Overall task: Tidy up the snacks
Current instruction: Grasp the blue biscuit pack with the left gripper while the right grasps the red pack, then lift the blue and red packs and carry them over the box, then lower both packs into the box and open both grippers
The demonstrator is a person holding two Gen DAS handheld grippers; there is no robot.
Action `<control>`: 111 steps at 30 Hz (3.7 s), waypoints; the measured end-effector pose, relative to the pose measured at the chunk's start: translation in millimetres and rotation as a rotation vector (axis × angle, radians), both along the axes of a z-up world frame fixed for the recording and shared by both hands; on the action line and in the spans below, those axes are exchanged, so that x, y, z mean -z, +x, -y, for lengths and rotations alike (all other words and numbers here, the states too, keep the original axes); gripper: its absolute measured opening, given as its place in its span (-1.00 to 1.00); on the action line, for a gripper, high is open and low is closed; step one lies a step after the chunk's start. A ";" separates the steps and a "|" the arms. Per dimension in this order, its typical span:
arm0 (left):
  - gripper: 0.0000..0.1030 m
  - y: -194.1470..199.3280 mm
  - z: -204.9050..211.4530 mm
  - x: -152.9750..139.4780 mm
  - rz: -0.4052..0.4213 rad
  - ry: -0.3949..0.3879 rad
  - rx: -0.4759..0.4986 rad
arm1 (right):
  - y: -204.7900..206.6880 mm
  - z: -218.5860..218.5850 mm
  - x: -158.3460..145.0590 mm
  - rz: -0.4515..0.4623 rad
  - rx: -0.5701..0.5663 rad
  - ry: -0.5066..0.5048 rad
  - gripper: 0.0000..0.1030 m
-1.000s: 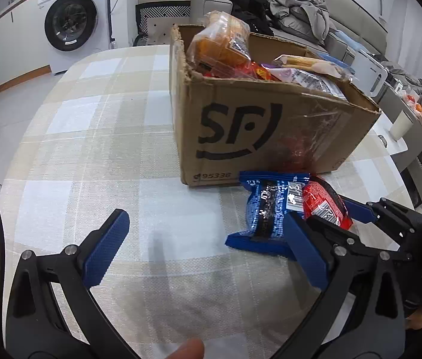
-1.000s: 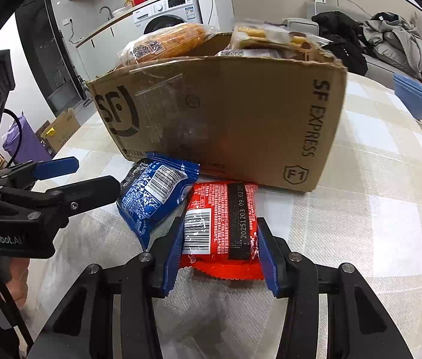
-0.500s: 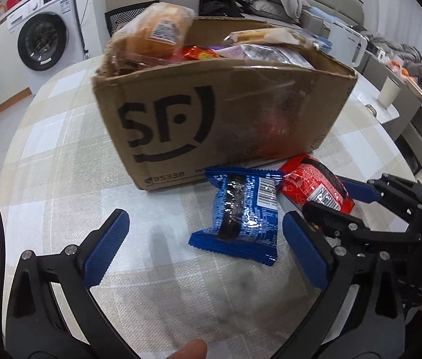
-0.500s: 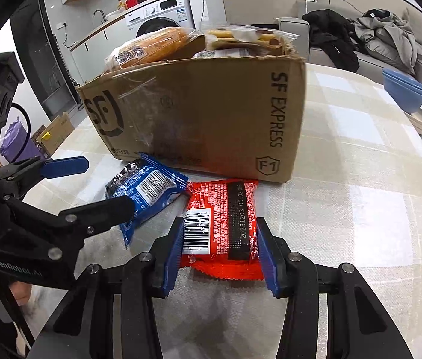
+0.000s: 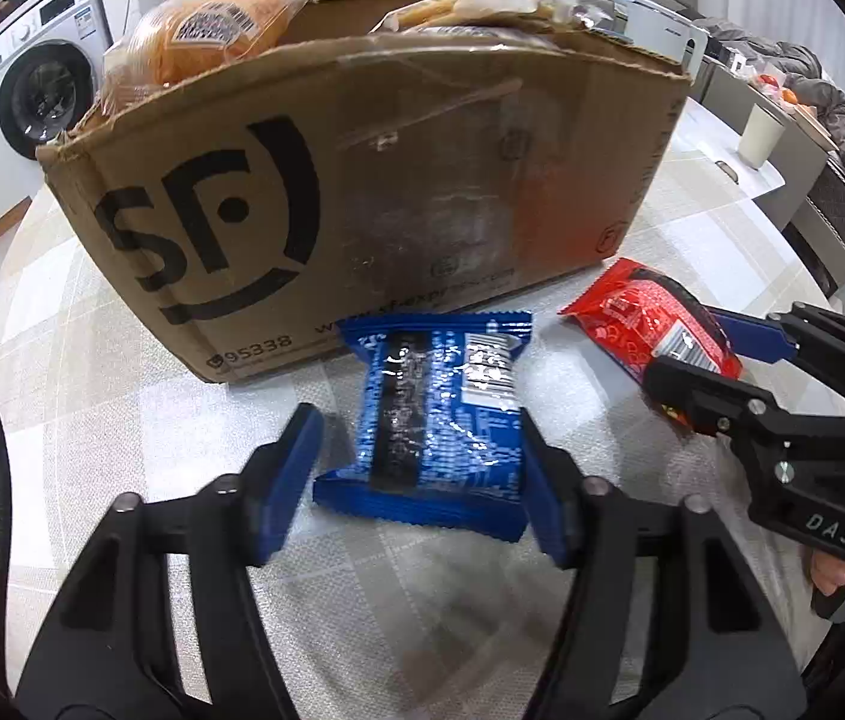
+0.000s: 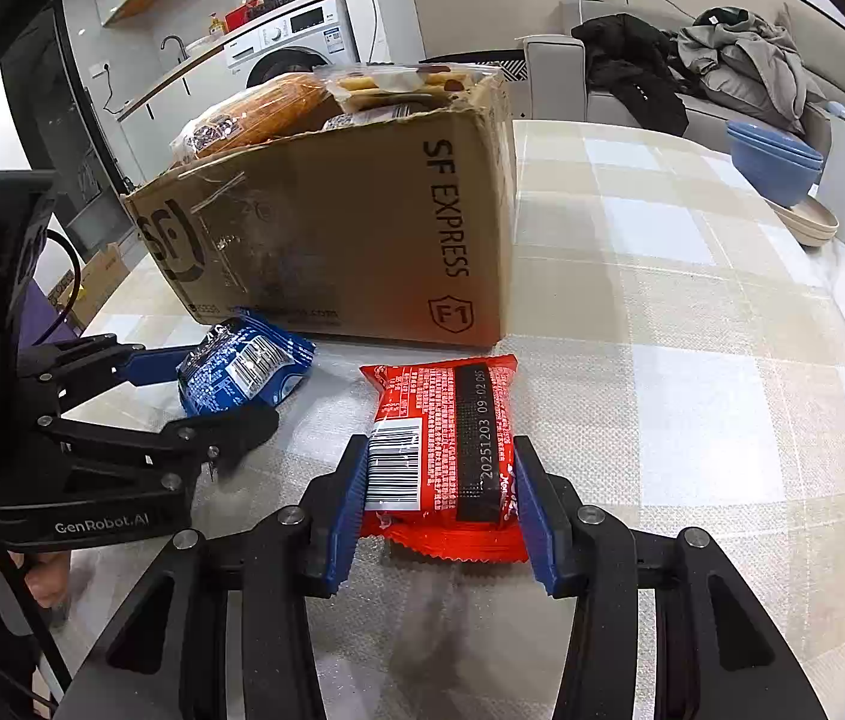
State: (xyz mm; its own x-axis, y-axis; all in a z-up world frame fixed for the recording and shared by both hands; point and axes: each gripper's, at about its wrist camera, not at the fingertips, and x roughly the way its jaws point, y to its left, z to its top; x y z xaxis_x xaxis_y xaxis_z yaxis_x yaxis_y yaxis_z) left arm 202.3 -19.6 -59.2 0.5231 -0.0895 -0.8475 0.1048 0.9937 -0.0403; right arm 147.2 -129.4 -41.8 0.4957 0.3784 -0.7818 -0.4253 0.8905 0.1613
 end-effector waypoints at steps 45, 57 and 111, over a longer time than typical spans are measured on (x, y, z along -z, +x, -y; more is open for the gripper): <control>0.04 -96.8 -80.4 -177.6 0.340 -0.067 -0.121 | -35.3 18.4 -133.0 0.306 -0.001 0.157 -0.10; 0.04 -72.2 -81.4 -215.6 0.380 -0.051 -0.109 | -10.7 9.6 -174.2 0.372 -0.018 0.185 -0.10; 0.06 102.2 -53.8 -110.9 0.242 0.020 -0.096 | 106.8 -41.6 -103.6 0.228 -0.062 0.095 -0.03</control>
State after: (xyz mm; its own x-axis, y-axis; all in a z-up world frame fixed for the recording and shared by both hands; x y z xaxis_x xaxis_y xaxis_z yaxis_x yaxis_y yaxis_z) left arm 304.5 34.1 51.7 0.7161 -0.0143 -0.6978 0.0145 0.9999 -0.0056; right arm 253.9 -87.8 61.8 0.6286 0.4800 -0.6119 -0.5136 0.8470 0.1367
